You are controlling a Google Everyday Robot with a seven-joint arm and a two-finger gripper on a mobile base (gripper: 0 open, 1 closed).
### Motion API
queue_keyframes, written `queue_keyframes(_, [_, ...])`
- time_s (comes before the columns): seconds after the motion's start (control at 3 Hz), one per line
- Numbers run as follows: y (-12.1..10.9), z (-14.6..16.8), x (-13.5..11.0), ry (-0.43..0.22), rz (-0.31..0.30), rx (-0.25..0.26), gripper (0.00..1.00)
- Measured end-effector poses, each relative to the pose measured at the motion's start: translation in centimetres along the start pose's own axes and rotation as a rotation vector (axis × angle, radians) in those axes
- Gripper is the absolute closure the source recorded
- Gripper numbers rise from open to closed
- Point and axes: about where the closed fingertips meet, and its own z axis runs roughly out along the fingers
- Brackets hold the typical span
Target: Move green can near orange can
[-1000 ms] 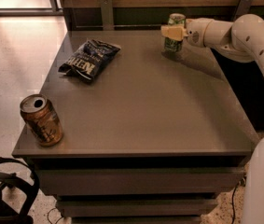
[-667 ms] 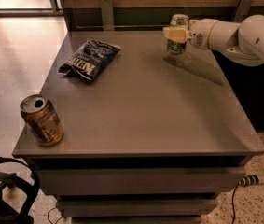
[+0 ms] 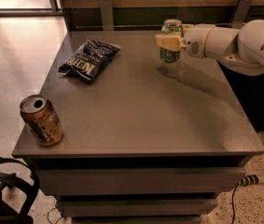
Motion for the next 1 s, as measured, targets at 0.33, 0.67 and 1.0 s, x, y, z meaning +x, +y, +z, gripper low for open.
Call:
queue_keyframes(0.33, [3.6, -0.6, -0.4, 0.007, -0.036, -0.030, 1.00])
queue_keyframes(0.67, [6.5, -1.8, -0.3, -0.003, -0.059, -0.028, 1.00])
queue_keyframes(1.0, [9.2, -3.3, 0.5, -0.026, -0.066, -0.022, 1.00])
